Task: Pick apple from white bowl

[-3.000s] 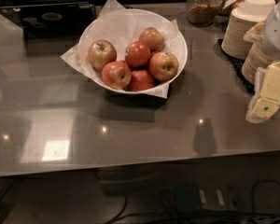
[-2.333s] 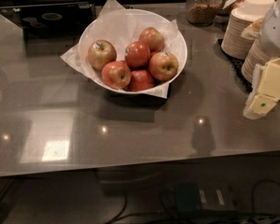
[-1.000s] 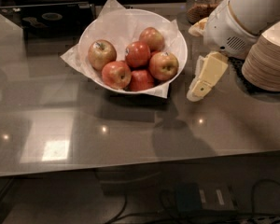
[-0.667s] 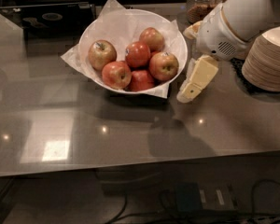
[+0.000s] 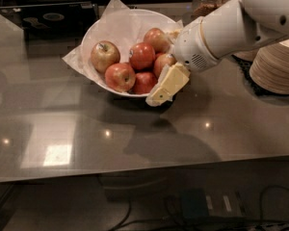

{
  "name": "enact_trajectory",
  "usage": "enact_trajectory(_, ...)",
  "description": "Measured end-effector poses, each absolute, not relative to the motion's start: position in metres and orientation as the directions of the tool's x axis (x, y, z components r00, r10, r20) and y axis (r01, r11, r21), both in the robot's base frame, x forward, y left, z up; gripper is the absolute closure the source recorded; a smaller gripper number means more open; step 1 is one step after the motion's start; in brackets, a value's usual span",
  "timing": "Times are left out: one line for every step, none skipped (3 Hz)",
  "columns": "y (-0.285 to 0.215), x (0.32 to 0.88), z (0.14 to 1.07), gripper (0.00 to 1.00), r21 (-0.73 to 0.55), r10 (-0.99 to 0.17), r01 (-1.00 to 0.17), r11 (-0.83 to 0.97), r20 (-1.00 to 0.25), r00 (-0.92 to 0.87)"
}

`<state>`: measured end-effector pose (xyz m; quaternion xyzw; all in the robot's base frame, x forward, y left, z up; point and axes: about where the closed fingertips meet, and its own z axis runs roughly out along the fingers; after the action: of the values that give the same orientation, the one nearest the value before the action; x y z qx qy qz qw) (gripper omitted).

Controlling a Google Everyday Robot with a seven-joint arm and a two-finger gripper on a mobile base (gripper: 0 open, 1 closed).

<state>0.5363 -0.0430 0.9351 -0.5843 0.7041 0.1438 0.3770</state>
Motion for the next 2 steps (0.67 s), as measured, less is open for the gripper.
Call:
enact_trajectory(-0.031,0.541,0.931,0.00,-0.259,-0.702,-0.915,0.308,-0.711,-0.034)
enact_trajectory(-0.049,0.554,0.924,0.00,-0.301,-0.725,-0.882,0.362,-0.686,-0.063)
